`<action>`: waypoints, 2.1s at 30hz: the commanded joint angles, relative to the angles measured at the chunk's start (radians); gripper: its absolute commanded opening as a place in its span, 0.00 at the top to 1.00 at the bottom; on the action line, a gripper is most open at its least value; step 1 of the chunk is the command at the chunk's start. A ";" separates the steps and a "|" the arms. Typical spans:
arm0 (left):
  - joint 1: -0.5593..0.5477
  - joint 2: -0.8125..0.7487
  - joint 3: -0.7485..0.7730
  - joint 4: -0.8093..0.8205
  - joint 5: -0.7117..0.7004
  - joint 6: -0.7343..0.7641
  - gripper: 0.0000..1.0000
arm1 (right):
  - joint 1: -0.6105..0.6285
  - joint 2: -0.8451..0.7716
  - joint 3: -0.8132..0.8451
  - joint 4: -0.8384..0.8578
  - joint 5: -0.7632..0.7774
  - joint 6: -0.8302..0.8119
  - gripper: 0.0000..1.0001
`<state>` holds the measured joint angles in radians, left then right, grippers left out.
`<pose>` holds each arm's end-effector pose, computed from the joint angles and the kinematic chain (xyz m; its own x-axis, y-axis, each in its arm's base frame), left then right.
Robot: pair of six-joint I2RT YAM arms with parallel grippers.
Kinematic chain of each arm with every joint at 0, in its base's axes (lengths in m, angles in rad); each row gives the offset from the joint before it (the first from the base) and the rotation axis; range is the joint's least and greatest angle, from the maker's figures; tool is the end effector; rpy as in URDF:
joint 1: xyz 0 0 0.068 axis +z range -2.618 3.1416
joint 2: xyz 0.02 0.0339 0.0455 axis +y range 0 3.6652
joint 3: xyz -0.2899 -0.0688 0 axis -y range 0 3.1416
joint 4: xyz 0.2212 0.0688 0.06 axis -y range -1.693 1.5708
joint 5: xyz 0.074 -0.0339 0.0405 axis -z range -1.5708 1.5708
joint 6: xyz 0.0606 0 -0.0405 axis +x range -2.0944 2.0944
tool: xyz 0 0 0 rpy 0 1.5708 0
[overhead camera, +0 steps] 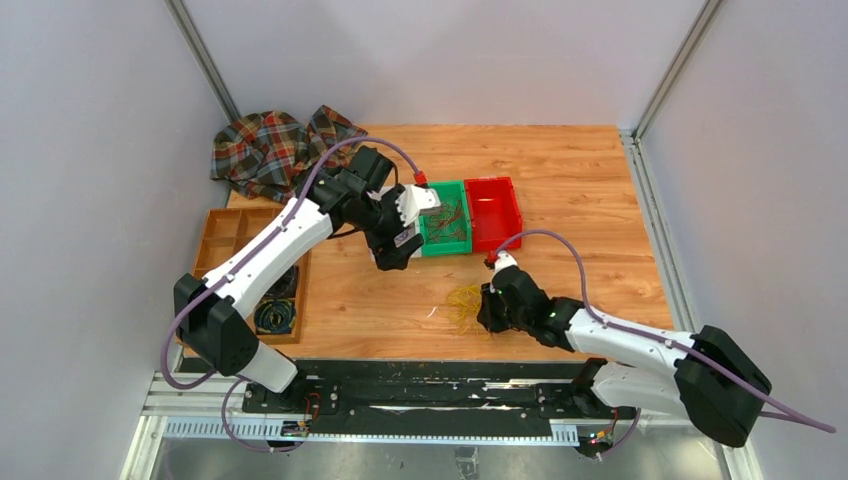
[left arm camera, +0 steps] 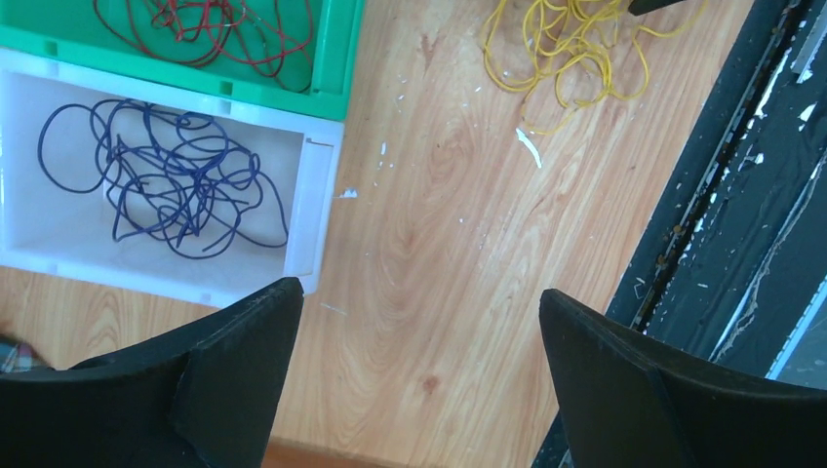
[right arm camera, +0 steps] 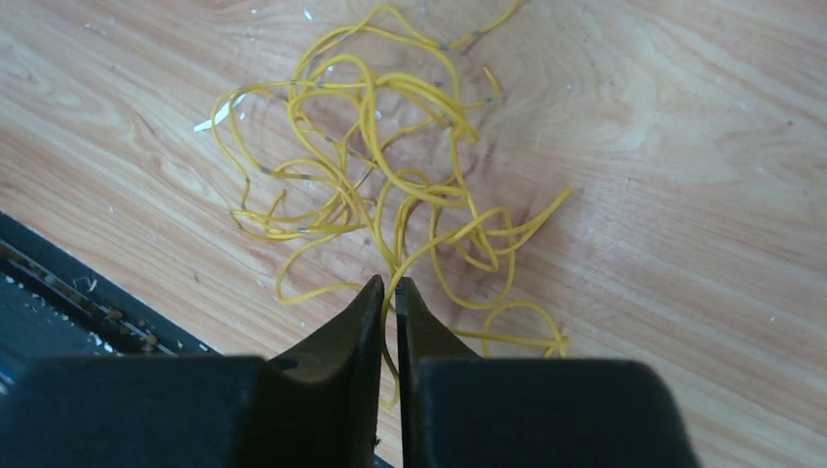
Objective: Untangle the cables
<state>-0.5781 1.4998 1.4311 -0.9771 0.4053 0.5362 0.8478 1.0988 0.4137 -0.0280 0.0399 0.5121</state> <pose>0.2292 -0.1781 0.3351 -0.2819 0.7445 -0.6052 0.9442 0.3272 -0.0373 0.1336 0.1478 0.1902 -0.7347 -0.0926 -0.6721 -0.4236 0.8364 0.3479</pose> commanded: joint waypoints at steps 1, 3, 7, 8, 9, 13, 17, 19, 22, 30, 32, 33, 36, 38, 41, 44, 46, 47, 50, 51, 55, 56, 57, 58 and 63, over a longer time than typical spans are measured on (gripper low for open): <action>0.000 -0.044 0.035 -0.037 -0.044 -0.030 0.04 | -0.013 -0.036 0.082 -0.063 -0.035 -0.031 0.96; 0.000 -0.055 0.035 -0.037 -0.040 -0.029 0.04 | -0.012 -0.077 0.136 -0.108 -0.030 -0.053 0.99; 0.000 -0.074 0.038 -0.037 -0.029 -0.029 0.03 | -0.013 -0.156 0.240 -0.222 -0.051 -0.097 1.00; 0.000 -0.079 0.038 -0.037 -0.022 -0.026 0.03 | -0.012 -0.169 0.264 -0.247 -0.064 -0.107 1.00; 0.000 -0.082 0.037 -0.037 -0.013 -0.023 0.03 | -0.013 -0.180 0.285 -0.268 -0.080 -0.113 0.99; 0.000 -0.107 0.024 -0.037 0.062 -0.001 0.03 | -0.013 -0.222 0.344 -0.304 -0.154 -0.125 0.99; 0.000 -0.124 0.003 -0.036 0.184 0.018 0.04 | -0.013 -0.228 0.392 -0.300 -0.205 -0.129 0.99; 0.000 -0.128 -0.004 -0.035 0.255 0.025 0.05 | -0.012 -0.211 0.408 -0.278 -0.243 -0.124 0.99; -0.004 -0.126 -0.010 -0.035 0.322 0.034 0.07 | -0.013 -0.158 0.431 -0.226 -0.313 -0.103 0.99; -0.043 -0.121 -0.052 -0.036 0.322 0.038 0.10 | -0.013 -0.076 0.463 -0.128 -0.370 -0.053 0.99; -0.043 -0.118 -0.050 -0.036 0.313 0.027 0.10 | -0.013 -0.075 0.463 -0.108 -0.367 -0.045 0.99; -0.043 -0.117 -0.048 -0.035 0.314 0.022 0.11 | -0.013 -0.071 0.463 -0.095 -0.371 -0.040 0.99; -0.043 -0.116 -0.049 -0.015 0.319 -0.005 0.14 | -0.013 -0.053 0.467 -0.062 -0.396 -0.023 0.99; -0.043 -0.123 -0.059 0.010 0.325 -0.021 0.18 | -0.013 -0.037 0.472 -0.039 -0.426 -0.010 0.99; -0.043 -0.128 -0.062 0.019 0.341 -0.027 0.29 | -0.013 -0.016 0.483 -0.002 -0.459 0.010 0.99; -0.043 -0.141 -0.062 0.018 0.354 -0.030 0.41 | -0.013 0.002 0.481 0.040 -0.502 0.036 0.99; -0.043 -0.154 -0.070 0.018 0.364 -0.020 0.49 | -0.013 0.014 0.478 0.055 -0.523 0.046 0.99; -0.043 -0.162 -0.074 0.018 0.366 -0.013 0.53 | -0.013 0.018 0.474 0.057 -0.525 0.047 0.99; -0.043 -0.176 -0.084 0.018 0.339 0.003 0.69 | -0.012 0.013 0.461 0.055 -0.515 0.046 1.00; -0.043 -0.180 -0.085 0.018 0.323 0.006 0.75 | -0.012 0.013 0.461 0.049 -0.513 0.041 0.99; -0.042 -0.194 -0.086 0.020 0.274 0.012 0.91 | -0.012 -0.013 0.449 0.021 -0.476 0.026 0.99; -0.042 -0.198 -0.084 0.020 0.263 0.010 0.93 | -0.012 -0.029 0.442 0.020 -0.465 0.022 0.99; -0.040 -0.200 -0.081 0.020 0.251 0.009 0.96 | -0.012 -0.042 0.435 0.012 -0.451 0.018 0.99; -0.038 -0.203 -0.077 0.020 0.231 0.007 0.99 | -0.014 -0.055 0.430 -0.002 -0.435 0.009 0.99; -0.004 -0.215 -0.068 0.019 0.176 0.021 0.99 | -0.038 -0.115 0.399 -0.068 -0.376 -0.009 0.99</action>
<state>-0.6090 1.3128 1.3548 -0.9699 0.6403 0.5430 0.8387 1.0325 0.8379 -0.0437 -0.3939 0.5293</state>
